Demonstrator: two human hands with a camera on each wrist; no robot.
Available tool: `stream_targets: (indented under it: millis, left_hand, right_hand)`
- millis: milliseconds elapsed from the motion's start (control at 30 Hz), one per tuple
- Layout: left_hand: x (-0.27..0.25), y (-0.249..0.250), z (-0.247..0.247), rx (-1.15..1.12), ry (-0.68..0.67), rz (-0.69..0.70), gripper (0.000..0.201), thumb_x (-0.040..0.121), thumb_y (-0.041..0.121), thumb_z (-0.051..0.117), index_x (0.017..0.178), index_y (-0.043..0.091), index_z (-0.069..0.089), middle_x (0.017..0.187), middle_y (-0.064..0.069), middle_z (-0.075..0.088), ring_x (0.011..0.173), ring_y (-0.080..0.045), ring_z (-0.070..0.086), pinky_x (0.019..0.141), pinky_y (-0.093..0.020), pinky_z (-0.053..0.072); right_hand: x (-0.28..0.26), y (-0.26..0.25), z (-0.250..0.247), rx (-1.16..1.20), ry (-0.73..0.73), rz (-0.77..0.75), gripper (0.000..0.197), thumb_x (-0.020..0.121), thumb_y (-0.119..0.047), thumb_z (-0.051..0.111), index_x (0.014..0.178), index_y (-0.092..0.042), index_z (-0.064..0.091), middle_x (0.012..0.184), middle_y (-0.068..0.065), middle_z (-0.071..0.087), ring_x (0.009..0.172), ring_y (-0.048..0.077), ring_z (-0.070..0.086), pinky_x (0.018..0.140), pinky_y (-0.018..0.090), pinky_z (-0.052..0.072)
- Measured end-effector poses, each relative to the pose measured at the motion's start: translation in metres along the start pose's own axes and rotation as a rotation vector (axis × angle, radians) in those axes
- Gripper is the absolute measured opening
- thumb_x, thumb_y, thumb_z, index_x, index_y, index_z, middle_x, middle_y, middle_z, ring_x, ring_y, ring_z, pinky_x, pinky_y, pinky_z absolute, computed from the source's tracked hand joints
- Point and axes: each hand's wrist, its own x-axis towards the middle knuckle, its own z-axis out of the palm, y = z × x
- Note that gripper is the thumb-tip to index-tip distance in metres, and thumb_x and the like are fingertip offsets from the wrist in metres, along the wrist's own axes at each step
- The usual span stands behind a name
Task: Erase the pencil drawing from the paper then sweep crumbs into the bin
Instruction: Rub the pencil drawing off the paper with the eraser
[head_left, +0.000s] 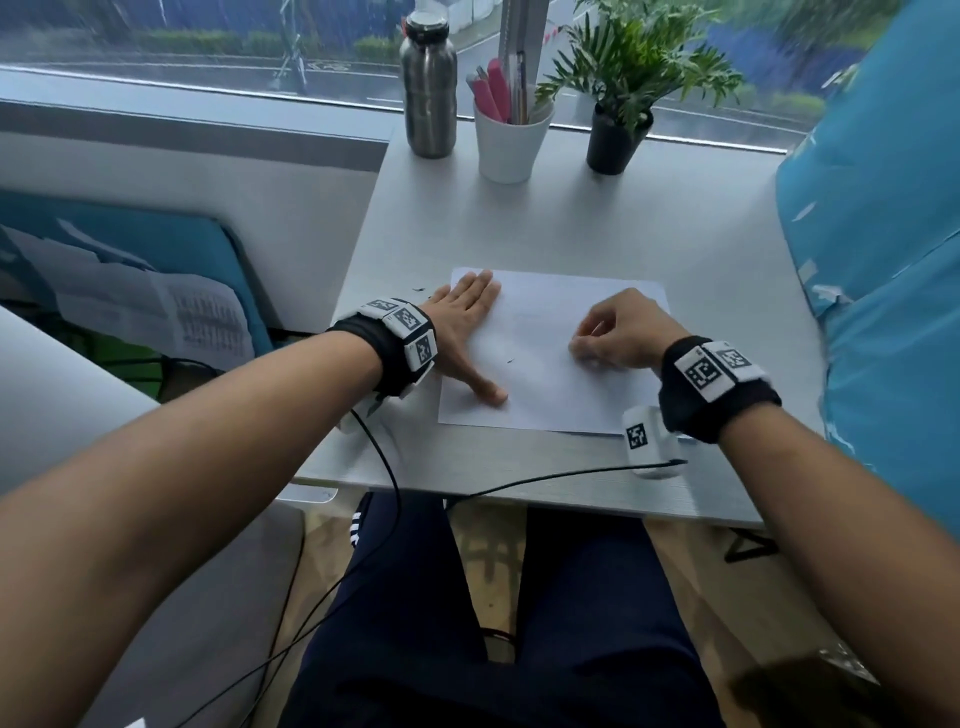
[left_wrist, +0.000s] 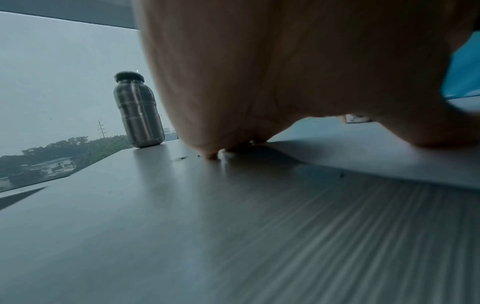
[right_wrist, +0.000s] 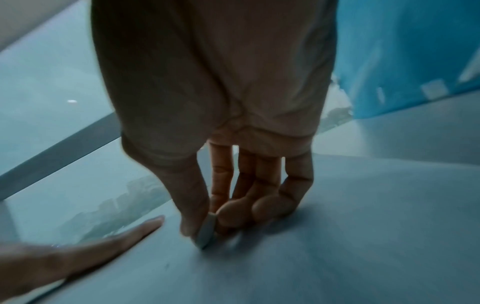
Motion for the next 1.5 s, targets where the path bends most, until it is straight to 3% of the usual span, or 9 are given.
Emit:
stream_targets:
  millis: [333,433,567,667,800,967,1067,1267,1500]
  left_hand:
    - [-0.012,-0.004,-0.002,0.190,0.107,-0.196,0.109,0.083,0.082,0.024,0.155,0.006,-0.006,0.163,-0.009,-0.014,0.150,-0.022,-0.014,0.118,-0.045,-0.015]
    - [-0.026,0.019,0.002,0.250,0.170,0.016,0.097,0.089,0.075,0.020,0.156,0.008,-0.004,0.163,-0.008,-0.013,0.150,-0.021,-0.013,0.120,-0.045,-0.012]
    - [-0.048,0.051,0.027,0.233,-0.019,0.400,0.084,0.093,0.069,0.019,0.156,0.021,-0.006,0.161,0.003,-0.019,0.147,-0.013,-0.018,0.119,-0.040,-0.014]
    - [-0.054,0.034,0.035,0.194,-0.079,0.359,0.085,0.090,0.073,0.019,0.155,0.027,-0.010,0.160,0.005,-0.022,0.146,-0.013,-0.021,0.118,-0.041,-0.015]
    - [-0.052,0.000,0.024,0.232,0.000,0.020,0.101,0.078,0.082,0.008,0.154,0.019,-0.016,0.159,-0.003,-0.026,0.148,-0.019,-0.019,0.120,-0.045,-0.012]
    - [-0.054,0.031,0.036,0.265,-0.003,0.348,0.094,0.085,0.078,0.016,0.155,0.021,-0.012,0.159,0.003,-0.023,0.146,-0.014,-0.021,0.119,-0.041,-0.016]
    - [-0.046,0.034,0.035,0.120,-0.052,0.305,0.085,0.093,0.068,0.026,0.155,0.023,-0.012,0.160,0.003,-0.022,0.147,-0.013,-0.021,0.120,-0.045,-0.011]
    - [-0.025,-0.009,0.004,0.028,-0.028,-0.031,0.148,0.052,0.090,0.061,0.153,0.017,-0.020,0.159,0.003,-0.027,0.146,-0.013,-0.022,0.119,-0.044,-0.012]
    - [-0.017,-0.011,0.006,-0.009,-0.024,-0.084,0.163,0.037,0.094,0.063,0.151,0.018,-0.025,0.158,0.002,-0.030,0.145,-0.013,-0.026,0.118,-0.044,-0.016]
  right_hand:
    - [0.007,0.009,0.001,0.060,-0.041,0.009,0.009,0.072,-0.028,0.077,0.076,-0.020,0.075,0.075,0.000,0.074,0.056,0.008,0.059,0.052,0.021,0.045]
    - [0.006,0.009,0.000,0.075,-0.038,0.009,0.010,0.074,-0.027,0.077,0.078,-0.019,0.075,0.073,-0.001,0.073,0.055,0.008,0.061,0.050,0.020,0.046]
    - [0.006,0.010,0.001,0.040,-0.028,-0.020,0.009,0.075,-0.029,0.078,0.079,-0.021,0.074,0.074,-0.002,0.070,0.058,0.005,0.058,0.055,0.019,0.043]
    - [0.005,0.011,0.001,0.031,-0.022,-0.022,0.008,0.075,-0.030,0.078,0.077,-0.023,0.074,0.075,-0.003,0.069,0.062,0.005,0.059,0.057,0.018,0.042]
    - [0.006,0.012,0.002,0.040,-0.016,-0.018,0.009,0.075,-0.030,0.078,0.077,-0.022,0.074,0.076,-0.002,0.069,0.064,0.006,0.059,0.060,0.019,0.043]
    - [0.008,0.012,0.003,0.049,-0.008,-0.021,0.010,0.073,-0.029,0.078,0.076,-0.020,0.073,0.076,0.000,0.071,0.065,0.010,0.061,0.066,0.022,0.046]
    - [0.007,0.012,0.003,0.051,-0.012,-0.021,0.011,0.074,-0.028,0.079,0.077,-0.019,0.073,0.075,0.002,0.072,0.062,0.010,0.061,0.064,0.022,0.046]
    - [0.006,-0.001,-0.001,-0.018,-0.004,0.000,0.012,0.074,-0.021,0.079,0.081,-0.014,0.073,0.080,0.001,0.071,0.068,0.010,0.061,0.057,0.018,0.044]
    - [0.023,-0.069,0.029,-0.064,0.076,-0.259,0.011,0.074,-0.017,0.078,0.084,-0.015,0.079,0.076,0.000,0.072,0.065,0.005,0.060,0.067,0.014,0.044]
